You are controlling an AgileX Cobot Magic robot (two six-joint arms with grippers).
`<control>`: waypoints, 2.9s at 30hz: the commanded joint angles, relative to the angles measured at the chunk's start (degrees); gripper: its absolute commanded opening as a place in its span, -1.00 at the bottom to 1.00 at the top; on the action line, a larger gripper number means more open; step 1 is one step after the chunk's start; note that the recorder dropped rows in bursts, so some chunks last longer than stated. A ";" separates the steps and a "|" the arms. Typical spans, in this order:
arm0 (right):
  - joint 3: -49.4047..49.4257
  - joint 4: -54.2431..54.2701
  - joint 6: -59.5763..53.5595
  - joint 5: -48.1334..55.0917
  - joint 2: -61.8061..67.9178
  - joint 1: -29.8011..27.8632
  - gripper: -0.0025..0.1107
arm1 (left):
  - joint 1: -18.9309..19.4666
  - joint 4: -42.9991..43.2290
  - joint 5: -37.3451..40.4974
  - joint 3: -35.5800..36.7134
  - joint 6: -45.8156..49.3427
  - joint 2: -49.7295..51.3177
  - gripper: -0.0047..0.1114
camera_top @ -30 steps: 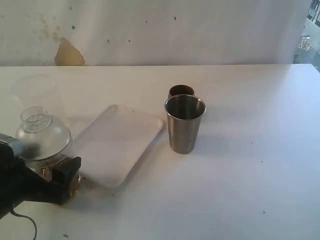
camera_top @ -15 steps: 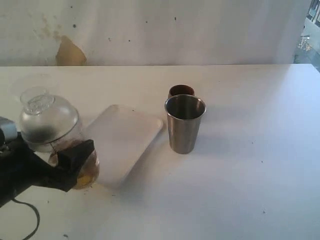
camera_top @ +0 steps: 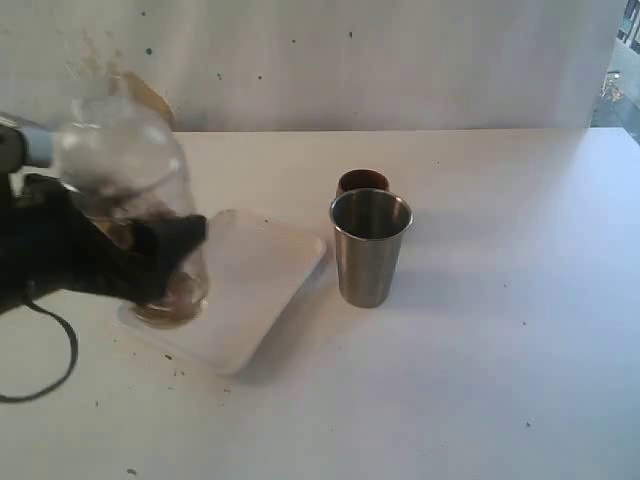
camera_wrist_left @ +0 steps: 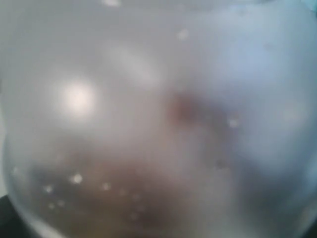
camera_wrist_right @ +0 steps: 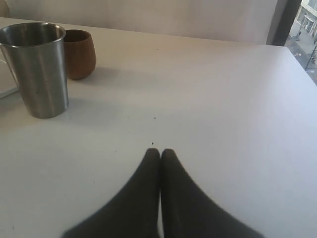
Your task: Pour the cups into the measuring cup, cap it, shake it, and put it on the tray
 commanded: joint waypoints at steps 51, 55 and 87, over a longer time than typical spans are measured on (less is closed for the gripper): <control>0.23 0.04 0.12 -0.04 -0.36 -0.14 -0.96 | -0.65 3.50 4.33 0.11 2.09 -11.53 -0.92; 0.23 0.04 0.12 -0.04 -0.36 -0.02 -0.96 | 5.07 -15.41 7.64 -0.01 13.77 -10.23 -0.92; 0.23 0.14 1.68 0.04 -0.36 -0.05 -0.96 | 37.10 -26.92 10.89 -3.17 37.49 -10.34 -0.92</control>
